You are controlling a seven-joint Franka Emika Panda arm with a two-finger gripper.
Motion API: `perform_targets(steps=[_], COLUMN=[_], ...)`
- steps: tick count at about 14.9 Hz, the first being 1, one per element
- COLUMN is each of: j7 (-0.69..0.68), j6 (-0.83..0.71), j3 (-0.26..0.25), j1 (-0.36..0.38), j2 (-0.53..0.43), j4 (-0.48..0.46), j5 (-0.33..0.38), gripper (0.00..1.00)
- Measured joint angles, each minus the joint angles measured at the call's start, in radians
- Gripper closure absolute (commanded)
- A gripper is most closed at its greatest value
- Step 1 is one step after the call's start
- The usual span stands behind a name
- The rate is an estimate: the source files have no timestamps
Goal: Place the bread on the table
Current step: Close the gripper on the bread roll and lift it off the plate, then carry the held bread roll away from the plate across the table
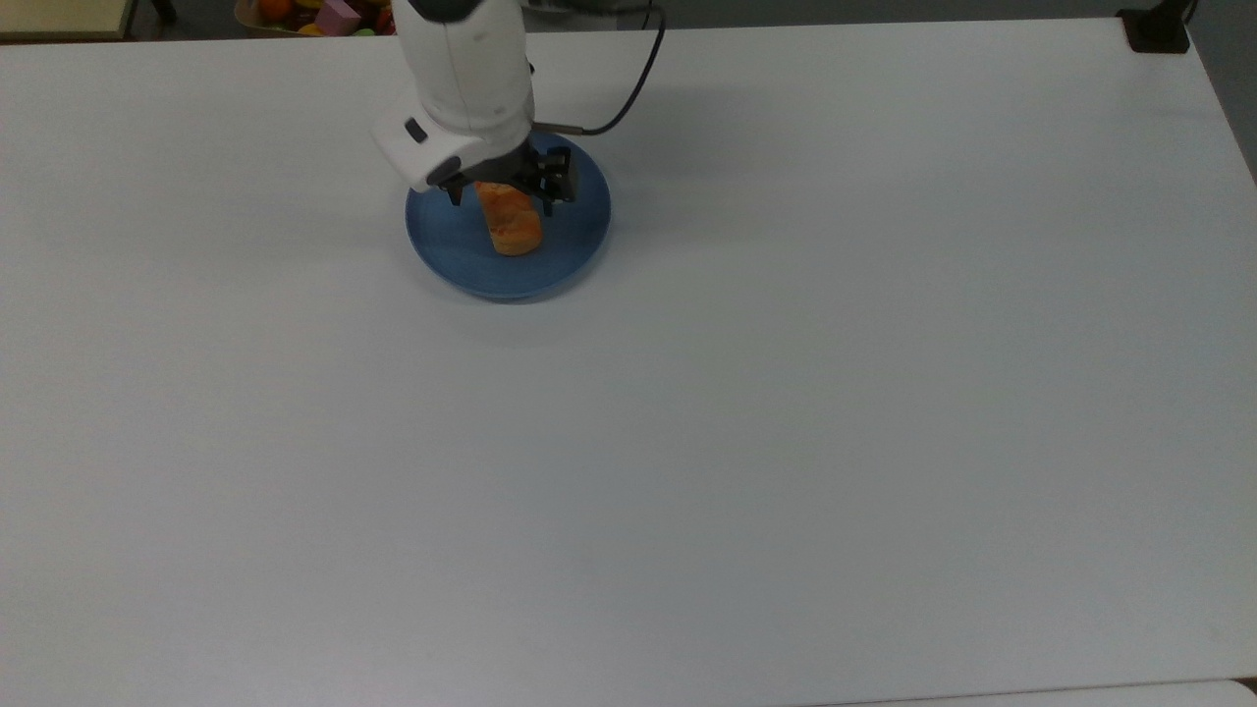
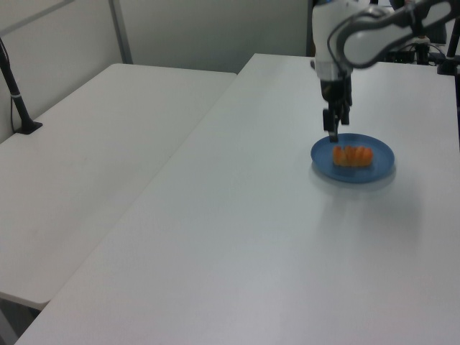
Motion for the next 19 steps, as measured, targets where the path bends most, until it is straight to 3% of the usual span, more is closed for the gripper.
perform_targets(steps=[2, 5, 7, 8, 14, 19], j7=[0.000, -0.001, -0.033, -0.051, -0.067, -0.080], j6=[0.033, 0.112, 0.142, 0.142, 0.119, -0.098], j3=[0.000, 0.000, 0.000, 0.000, 0.000, -0.018], j1=[0.011, 0.018, 0.019, 0.019, 0.019, 0.012], j2=[0.016, 0.035, 0.040, 0.038, 0.012, 0.008], j4=[-0.048, -0.120, -0.141, -0.141, -0.113, 0.124], j5=[-0.030, -0.076, -0.084, -0.084, -0.084, 0.018], gripper=[0.14, 0.68, 0.92, 1.00, 1.00, 1.00])
